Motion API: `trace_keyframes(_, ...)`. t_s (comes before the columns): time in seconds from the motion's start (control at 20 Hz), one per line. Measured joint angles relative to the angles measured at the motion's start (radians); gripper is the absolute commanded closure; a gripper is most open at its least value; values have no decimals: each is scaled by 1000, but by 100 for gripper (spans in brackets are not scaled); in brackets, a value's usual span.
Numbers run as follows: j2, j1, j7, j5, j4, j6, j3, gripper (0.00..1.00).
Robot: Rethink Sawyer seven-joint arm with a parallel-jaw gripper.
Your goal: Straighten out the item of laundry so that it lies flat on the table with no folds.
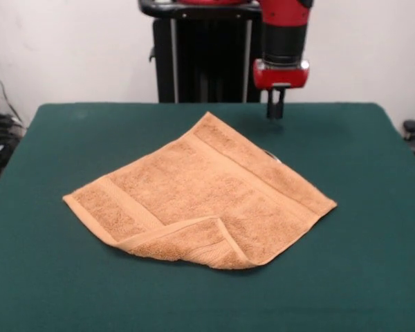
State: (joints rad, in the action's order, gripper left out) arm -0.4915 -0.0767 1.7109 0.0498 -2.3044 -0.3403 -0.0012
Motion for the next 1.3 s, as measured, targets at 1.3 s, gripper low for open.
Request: trace_keyframes(1.3, -170, -105, 0, 129, -71, 18, 0, 100)
